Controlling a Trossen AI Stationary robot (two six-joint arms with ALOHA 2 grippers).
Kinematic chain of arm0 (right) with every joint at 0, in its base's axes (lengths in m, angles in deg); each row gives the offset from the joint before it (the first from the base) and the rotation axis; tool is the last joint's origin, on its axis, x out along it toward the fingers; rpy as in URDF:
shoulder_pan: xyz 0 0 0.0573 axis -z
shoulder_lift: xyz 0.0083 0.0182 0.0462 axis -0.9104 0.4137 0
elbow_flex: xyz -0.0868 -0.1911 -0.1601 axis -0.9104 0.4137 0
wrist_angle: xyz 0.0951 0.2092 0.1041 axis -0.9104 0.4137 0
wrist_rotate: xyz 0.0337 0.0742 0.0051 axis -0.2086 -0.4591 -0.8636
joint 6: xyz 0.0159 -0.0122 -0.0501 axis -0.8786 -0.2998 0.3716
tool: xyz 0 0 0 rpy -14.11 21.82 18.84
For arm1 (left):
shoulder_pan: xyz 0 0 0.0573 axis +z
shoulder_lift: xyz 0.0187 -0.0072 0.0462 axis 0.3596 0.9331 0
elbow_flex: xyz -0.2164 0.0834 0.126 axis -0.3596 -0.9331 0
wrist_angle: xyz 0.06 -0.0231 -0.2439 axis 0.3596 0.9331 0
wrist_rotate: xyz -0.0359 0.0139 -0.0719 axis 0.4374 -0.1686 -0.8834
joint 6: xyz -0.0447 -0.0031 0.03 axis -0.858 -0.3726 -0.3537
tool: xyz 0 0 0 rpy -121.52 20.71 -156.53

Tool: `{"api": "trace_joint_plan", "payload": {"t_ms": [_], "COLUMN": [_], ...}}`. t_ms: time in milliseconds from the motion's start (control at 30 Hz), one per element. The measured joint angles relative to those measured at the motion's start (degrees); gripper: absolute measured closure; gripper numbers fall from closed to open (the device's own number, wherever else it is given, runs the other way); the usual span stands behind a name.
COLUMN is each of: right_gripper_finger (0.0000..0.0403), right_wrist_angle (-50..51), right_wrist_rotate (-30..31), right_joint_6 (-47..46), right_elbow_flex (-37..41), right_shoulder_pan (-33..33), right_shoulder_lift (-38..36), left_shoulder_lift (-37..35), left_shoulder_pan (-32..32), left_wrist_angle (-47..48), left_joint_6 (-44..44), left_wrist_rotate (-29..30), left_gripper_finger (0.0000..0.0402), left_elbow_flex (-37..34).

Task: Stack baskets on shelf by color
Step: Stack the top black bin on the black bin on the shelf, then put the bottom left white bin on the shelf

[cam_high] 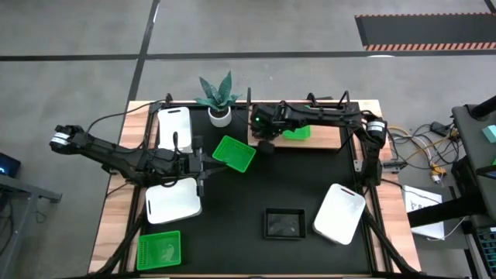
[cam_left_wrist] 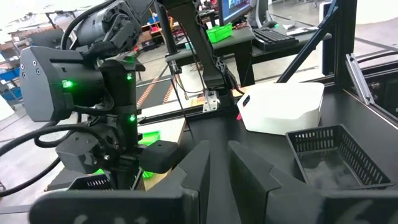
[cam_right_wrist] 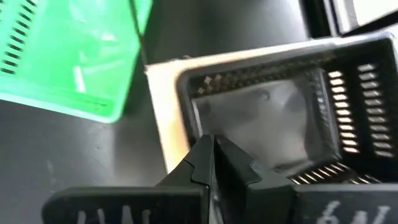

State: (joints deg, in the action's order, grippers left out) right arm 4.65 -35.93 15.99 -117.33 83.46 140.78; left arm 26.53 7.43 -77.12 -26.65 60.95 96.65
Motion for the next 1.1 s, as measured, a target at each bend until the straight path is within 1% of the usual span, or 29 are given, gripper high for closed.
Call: {"api": "trace_joint_plan", "payload": {"t_ms": [67, 433, 533, 633, 833, 967, 1100], "right_gripper_finger": [0.0394, 0.0394, 0.0394, 0.0394, 0.0394, 0.0394, 0.0394], "right_wrist_angle": [-0.6, -3.7, -3.4, -2.8, -3.0, -3.6, -7.0], "right_wrist_rotate": [-1.1, -0.5, 1.3, 2.1, 2.1, 2.4, 2.4], "right_joint_6": [-0.2, 0.2, 0.4, 0.4, -1.5, -3.3, -4.8], "right_elbow_flex": [0.0, 0.0, 0.0, 0.0, 2.4, 6.3, 11.7], "right_shoulder_pan": [-0.2, -0.6, -0.8, -1.9, -7.9, -14.1, -20.7], "right_shoulder_lift": [0.0, 0.0, -0.8, -3.2, -9.6, -14.4, -18.3], "left_shoulder_lift": [0.0, 0.0, 0.0, 0.0, 0.0, 0.0, 0.0], "left_shoulder_pan": [0.0, 0.0, 0.0, 0.0, 0.0, 0.0, 0.0], "left_wrist_angle": [0.0, 0.0, 0.0, 0.1, 0.1, 0.1, 0.1], "left_joint_6": [0.0, 0.0, 0.0, 0.0, 0.1, 0.0, -0.3], "left_wrist_rotate": [0.0, 0.0, 0.0, 0.0, 0.0, 0.0, 0.0], "left_gripper_finger": [0.0360, 0.0360, 0.0360, 0.0360, 0.0360, 0.0360, 0.0360], "left_elbow_flex": [0.0, 0.0, 0.0, 0.0, 0.0, 0.0, 0.0]}}
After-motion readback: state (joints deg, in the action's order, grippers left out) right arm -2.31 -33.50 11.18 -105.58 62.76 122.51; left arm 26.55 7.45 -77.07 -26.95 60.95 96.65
